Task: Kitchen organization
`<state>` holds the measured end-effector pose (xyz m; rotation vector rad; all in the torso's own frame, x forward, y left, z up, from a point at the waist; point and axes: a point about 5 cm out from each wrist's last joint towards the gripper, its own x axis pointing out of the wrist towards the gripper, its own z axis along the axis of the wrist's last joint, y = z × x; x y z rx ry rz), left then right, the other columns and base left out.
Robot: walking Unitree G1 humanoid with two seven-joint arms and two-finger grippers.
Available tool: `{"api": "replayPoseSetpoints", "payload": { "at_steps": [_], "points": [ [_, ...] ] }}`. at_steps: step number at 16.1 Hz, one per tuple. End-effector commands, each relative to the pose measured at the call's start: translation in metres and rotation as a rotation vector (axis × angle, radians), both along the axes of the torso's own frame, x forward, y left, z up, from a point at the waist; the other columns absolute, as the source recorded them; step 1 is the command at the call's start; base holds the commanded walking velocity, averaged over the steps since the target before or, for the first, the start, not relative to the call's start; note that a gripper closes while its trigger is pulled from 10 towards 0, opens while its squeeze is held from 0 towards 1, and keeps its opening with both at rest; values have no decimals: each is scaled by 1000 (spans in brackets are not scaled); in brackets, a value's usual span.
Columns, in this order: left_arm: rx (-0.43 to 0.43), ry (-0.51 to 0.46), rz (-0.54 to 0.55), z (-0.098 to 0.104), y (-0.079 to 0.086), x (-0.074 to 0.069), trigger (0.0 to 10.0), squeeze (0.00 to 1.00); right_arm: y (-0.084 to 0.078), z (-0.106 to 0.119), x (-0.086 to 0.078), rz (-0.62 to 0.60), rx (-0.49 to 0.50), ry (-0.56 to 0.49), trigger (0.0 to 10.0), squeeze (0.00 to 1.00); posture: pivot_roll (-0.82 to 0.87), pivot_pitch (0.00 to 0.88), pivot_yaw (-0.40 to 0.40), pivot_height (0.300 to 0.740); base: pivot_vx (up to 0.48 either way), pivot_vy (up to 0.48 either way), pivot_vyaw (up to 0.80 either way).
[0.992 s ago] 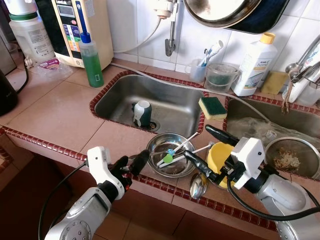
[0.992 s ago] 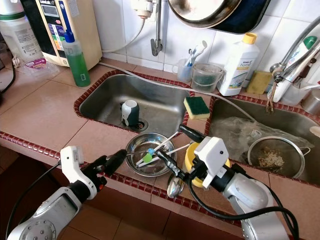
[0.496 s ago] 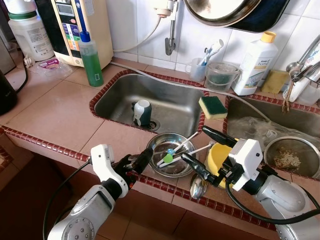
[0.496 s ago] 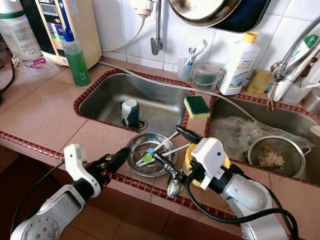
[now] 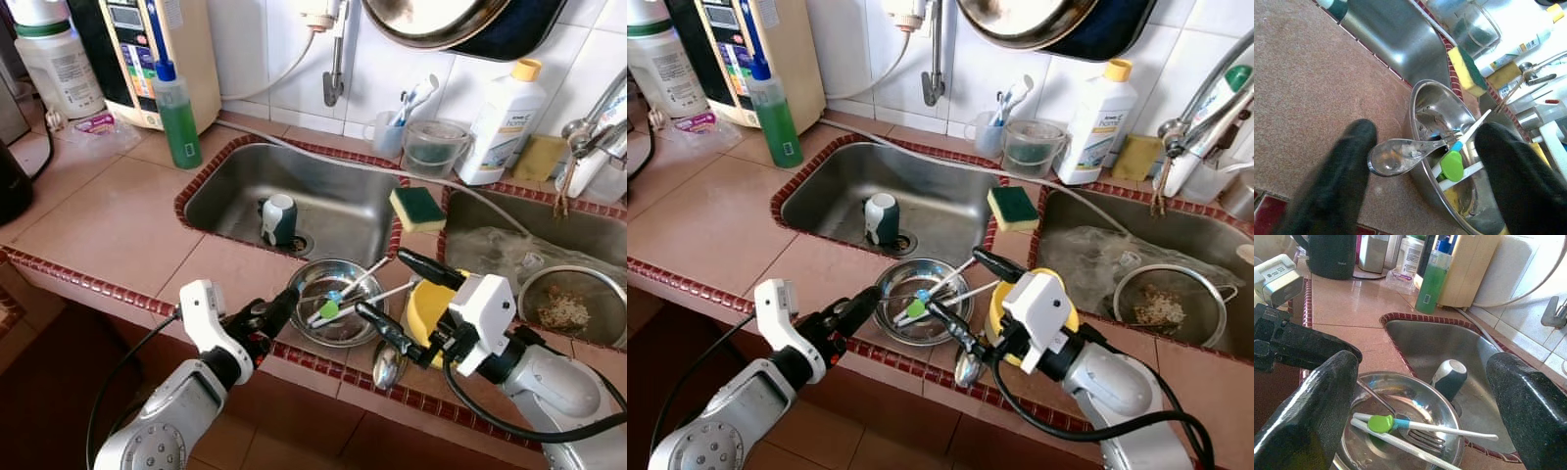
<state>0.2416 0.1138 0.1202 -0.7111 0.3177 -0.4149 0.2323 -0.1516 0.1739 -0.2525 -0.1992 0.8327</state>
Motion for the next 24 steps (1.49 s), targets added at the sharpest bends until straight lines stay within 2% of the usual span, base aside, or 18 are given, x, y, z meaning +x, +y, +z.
{"api": "replayPoseSetpoints", "payload": {
  "at_steps": [1, 24],
  "points": [
    [0, 6, 2, 1, 0, 0, 0, 0, 1, 3, -3, 10, -15, -10, 10000, 0, -137, 88, -6, 740, 0, 0, 0],
    [-29, 10, 27, 1, 0, 1, 0, 0, 4, 5, -1, 32, -23, -14, 10000, 0, -134, 85, -19, 740, 0, 0, 0]
  ]
}}
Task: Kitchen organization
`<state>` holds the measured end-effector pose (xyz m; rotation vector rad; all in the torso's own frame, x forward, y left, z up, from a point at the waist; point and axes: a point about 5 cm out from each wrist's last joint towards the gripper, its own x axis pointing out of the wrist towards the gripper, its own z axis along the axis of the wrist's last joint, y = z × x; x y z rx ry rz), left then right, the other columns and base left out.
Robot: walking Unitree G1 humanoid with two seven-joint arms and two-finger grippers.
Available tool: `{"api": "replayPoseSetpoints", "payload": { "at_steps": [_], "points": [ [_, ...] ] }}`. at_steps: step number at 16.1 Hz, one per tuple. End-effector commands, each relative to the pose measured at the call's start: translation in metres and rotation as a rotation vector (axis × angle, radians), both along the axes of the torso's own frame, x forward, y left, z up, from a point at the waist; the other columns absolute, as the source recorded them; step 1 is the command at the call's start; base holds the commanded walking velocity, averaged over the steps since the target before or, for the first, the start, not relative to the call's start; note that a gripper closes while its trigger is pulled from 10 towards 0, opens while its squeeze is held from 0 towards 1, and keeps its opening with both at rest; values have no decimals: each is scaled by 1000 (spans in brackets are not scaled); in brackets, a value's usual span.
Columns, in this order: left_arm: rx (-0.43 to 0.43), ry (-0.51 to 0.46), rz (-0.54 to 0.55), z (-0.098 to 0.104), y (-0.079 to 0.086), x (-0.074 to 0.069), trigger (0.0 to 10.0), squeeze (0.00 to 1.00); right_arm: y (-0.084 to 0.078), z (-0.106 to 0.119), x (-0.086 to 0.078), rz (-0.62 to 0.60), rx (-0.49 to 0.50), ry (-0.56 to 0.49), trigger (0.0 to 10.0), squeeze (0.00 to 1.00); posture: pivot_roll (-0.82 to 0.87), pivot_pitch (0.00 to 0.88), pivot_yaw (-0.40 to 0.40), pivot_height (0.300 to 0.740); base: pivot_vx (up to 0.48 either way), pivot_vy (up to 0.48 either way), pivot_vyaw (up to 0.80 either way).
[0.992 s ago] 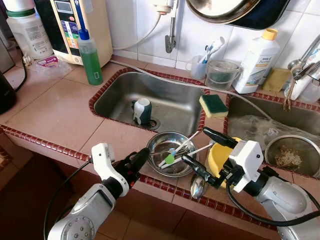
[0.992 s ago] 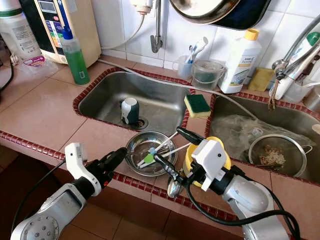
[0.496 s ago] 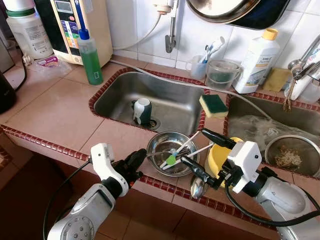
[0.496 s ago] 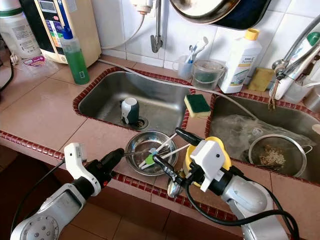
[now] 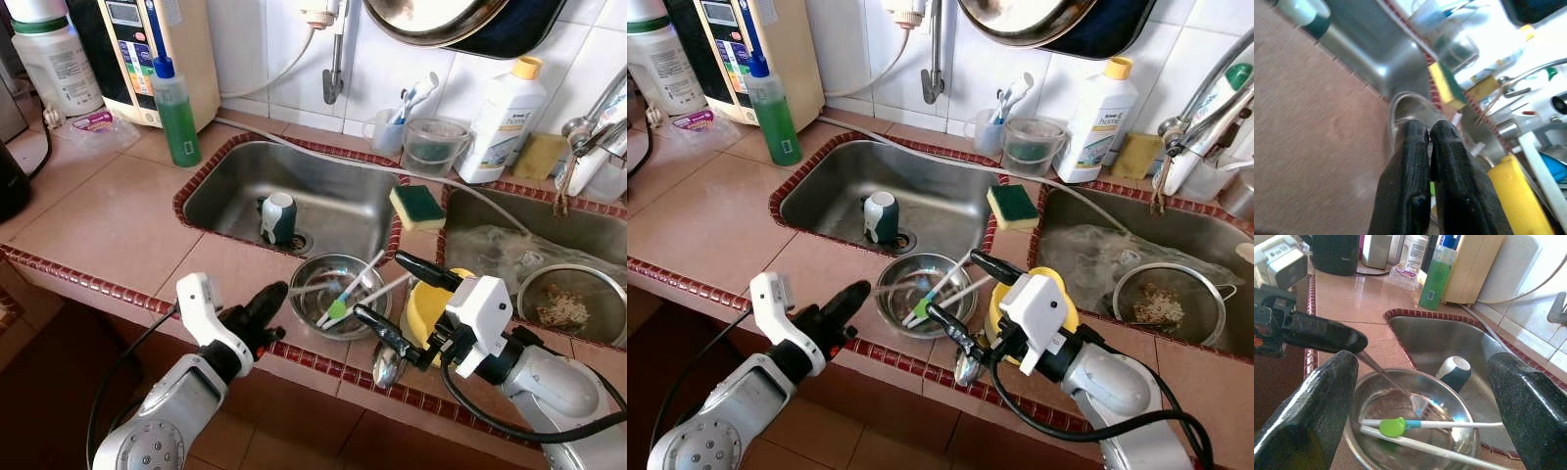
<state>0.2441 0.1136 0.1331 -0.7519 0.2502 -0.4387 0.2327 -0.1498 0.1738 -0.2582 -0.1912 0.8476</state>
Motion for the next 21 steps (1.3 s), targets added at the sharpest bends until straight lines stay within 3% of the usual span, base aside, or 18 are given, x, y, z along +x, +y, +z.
{"api": "replayPoseSetpoints", "payload": {
  "at_steps": [1, 8, 9, 10, 11, 12, 16, 21],
  "points": [
    [23, 67, 20, -11, 1, -1, 0, 0, 2, 5, -1, 19, -14, -22, 10000, 0, -134, 83, -20, 740, 0, 0, 0],
    [21, 61, 18, -11, 1, 0, 0, 0, 1, 6, 1, 20, -16, -27, 10000, 0, -131, 77, -23, 740, 0, 0, 0],
    [22, 60, 16, -11, 0, 0, 863, 0, 1, 6, 1, 21, -17, -29, 10000, 0, -130, 76, -23, 740, 0, 0, 0],
    [23, 60, 12, -11, 0, 0, 3255, 0, 1, 6, 1, 22, -18, -30, 10000, 0, -131, 74, -23, 740, 0, 0, 0],
    [25, 60, 9, -11, 0, 0, 6980, 0, 1, 6, 1, 23, -18, -30, 10000, 0, -131, 73, -23, 740, 0, 0, 0],
    [27, 51, -5, -10, 0, 0, 10000, 0, 1, 6, 2, 24, -19, -31, 10000, 0, -131, 73, -24, 740, 0, 0, 0],
    [85, 10, -60, -6, 0, -2, 10000, 0, 1, 7, 2, 27, -21, -33, 10000, 0, -131, 70, -28, 740, 0, 0, 0],
    [146, -80, -128, 7, 13, -1, 10000, 0, 2, 7, 2, 35, -22, -33, 10000, 0, -125, 72, -29, 740, 0, 0, 0]
  ]
}}
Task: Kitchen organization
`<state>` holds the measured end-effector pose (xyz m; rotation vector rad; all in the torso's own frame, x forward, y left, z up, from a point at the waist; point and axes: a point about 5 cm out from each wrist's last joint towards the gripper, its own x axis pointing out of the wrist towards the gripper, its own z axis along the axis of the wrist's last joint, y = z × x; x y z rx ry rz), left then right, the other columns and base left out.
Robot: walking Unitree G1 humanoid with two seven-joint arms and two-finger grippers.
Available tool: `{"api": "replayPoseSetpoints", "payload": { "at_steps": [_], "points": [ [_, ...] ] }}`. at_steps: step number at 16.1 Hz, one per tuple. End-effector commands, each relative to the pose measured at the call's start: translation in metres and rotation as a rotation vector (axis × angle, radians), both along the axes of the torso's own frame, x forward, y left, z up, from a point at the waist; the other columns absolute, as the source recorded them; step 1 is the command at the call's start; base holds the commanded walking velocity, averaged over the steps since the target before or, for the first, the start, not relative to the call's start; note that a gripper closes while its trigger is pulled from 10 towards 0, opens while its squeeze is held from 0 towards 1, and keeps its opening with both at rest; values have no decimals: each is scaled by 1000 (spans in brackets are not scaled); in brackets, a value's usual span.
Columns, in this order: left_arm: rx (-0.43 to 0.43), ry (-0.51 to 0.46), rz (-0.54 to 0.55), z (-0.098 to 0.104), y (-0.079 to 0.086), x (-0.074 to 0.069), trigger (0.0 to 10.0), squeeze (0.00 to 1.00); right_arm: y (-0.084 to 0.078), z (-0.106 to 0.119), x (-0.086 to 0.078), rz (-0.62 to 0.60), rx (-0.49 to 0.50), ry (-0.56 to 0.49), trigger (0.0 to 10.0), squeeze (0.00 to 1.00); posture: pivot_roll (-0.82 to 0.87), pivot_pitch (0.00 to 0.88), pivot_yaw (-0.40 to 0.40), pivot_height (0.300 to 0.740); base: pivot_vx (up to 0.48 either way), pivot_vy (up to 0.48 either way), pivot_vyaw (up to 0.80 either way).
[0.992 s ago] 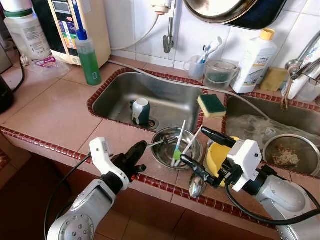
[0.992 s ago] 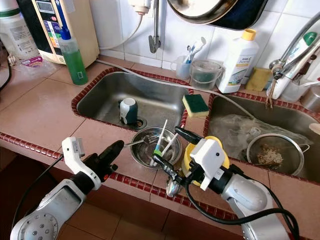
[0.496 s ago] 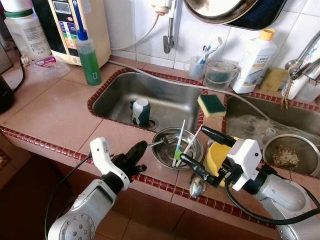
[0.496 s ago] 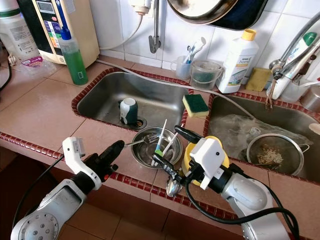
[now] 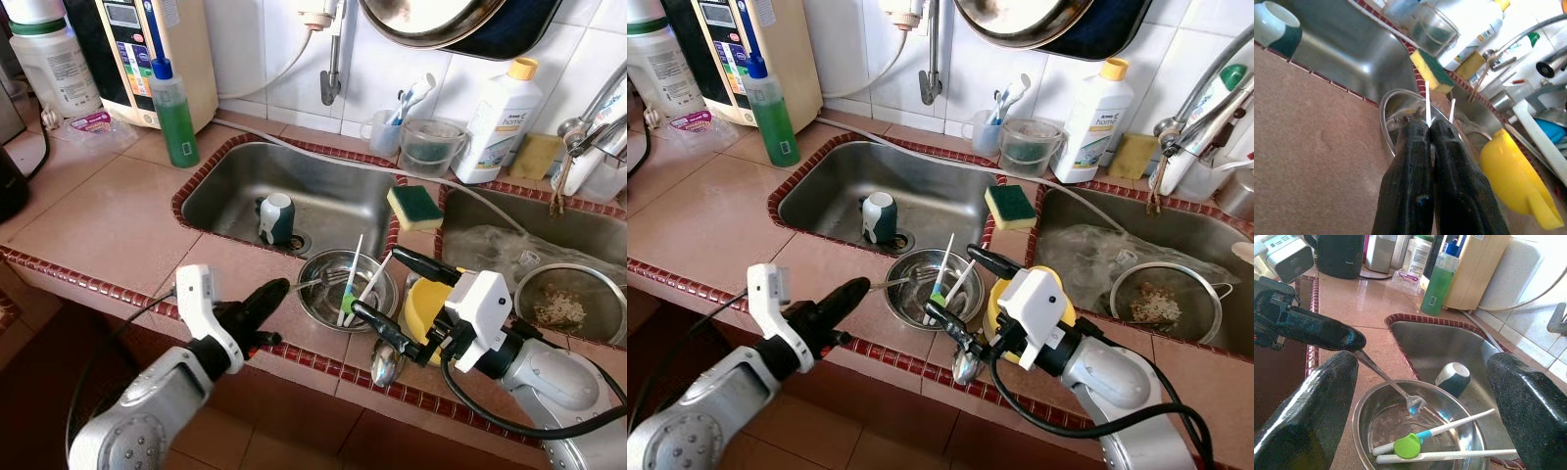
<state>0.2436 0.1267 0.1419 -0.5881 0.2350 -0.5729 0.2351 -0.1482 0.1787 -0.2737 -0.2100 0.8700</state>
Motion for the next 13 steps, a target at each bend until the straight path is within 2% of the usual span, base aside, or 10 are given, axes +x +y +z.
{"api": "replayPoseSetpoints", "payload": {
  "at_steps": [1, 8, 13],
  "points": [
    [41, 0, 11, 0, 7, 3, 10000, 0, 1, 2, 0, 10, -12, -12, 10000, 0, -124, 74, -29, 740, 0, 0, 0],
    [72, -38, 18, 9, 18, 13, 10000, 0, 2, 2, 2, 2, -3, -18, 10000, 0, -122, 64, -23, 740, 0, 0, 0],
    [88, -120, 26, 30, 34, 28, 10000, 0, 2, 3, 6, -4, 4, -29, 10000, 0, -121, 56, -20, 740, 0, 0, 0]
  ]
}}
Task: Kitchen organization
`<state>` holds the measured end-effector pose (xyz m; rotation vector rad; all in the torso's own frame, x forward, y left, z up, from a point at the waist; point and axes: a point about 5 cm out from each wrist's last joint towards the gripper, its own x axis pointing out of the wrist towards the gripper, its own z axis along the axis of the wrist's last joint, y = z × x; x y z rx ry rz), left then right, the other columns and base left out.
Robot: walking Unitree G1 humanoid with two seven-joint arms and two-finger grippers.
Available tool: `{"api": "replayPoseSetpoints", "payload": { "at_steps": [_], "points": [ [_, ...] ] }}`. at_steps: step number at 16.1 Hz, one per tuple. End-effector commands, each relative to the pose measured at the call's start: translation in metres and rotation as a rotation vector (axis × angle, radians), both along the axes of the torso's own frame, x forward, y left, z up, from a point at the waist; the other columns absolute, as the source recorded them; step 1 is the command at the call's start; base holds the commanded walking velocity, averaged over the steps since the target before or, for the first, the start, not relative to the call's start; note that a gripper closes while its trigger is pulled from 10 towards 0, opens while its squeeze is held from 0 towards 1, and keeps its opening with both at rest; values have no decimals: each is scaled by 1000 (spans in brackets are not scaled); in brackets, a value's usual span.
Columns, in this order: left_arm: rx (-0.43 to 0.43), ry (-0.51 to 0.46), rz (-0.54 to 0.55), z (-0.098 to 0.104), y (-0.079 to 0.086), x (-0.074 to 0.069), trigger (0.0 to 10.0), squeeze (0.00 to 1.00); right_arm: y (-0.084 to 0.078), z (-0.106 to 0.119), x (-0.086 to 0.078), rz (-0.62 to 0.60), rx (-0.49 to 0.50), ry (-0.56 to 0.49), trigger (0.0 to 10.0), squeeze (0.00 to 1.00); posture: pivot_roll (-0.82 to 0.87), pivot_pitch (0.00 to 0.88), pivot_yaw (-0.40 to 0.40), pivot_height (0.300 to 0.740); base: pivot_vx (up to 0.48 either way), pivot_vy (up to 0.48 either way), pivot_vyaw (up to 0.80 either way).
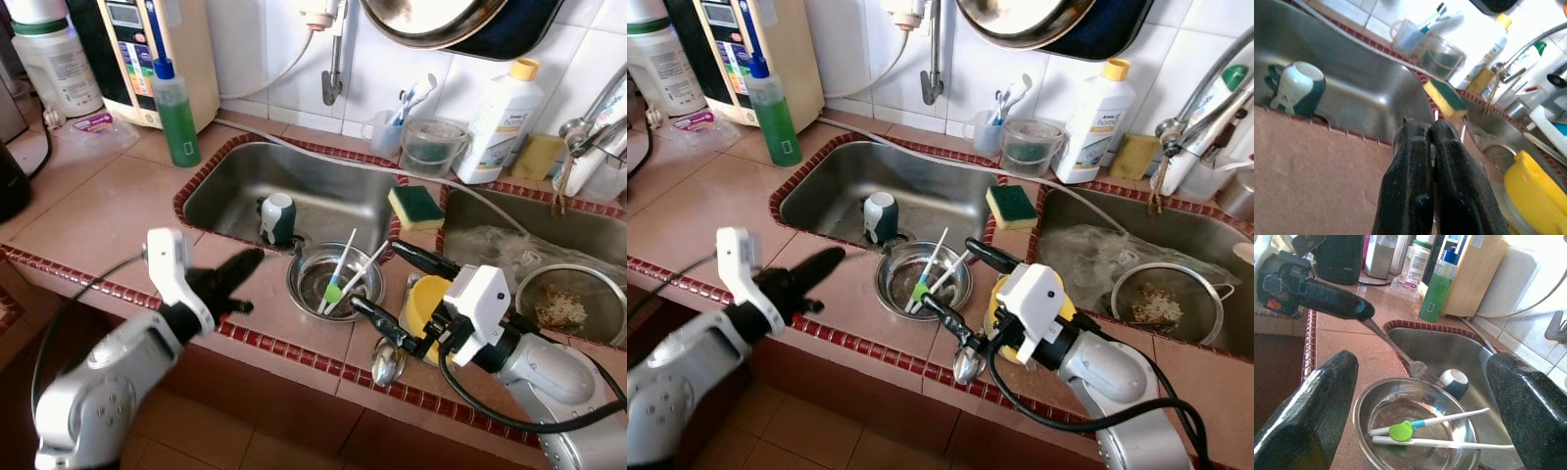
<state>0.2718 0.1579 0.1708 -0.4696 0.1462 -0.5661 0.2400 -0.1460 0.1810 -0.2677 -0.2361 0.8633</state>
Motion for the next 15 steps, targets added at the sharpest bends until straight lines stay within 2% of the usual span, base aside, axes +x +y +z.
{"api": "replayPoseSetpoints", "payload": {
  "at_steps": [1, 8, 11, 13, 15],
  "points": [
    [12, -28, -6, 6, 7, 3, 10000, 0, 0, 1, 2, -4, -12, -10, 10000, 0, -122, 54, -17, 740, 0, 0, 0],
    [23, -48, -22, 11, 9, 12, 10000, 0, 1, 1, 3, -9, -7, -20, 10000, 0, -127, 48, -8, 740, 0, 0, 0],
    [27, -59, 47, 12, 13, 20, 10000, 0, 0, 2, 4, -12, -7, -27, 10000, 0, -131, 41, -8, 740, 0, 0, 0],
    [85, -54, 137, 8, 15, 28, 10000, 0, 2, 3, 6, -13, -3, -36, 10000, 0, -133, 39, -8, 740, 0, 0, 0],
    [162, -41, 168, 0, 8, 30, 10000, 0, 2, 4, 6, -13, 0, -41, 10000, 0, -137, 38, -5, 740, 0, 0, 0]
  ]
}}
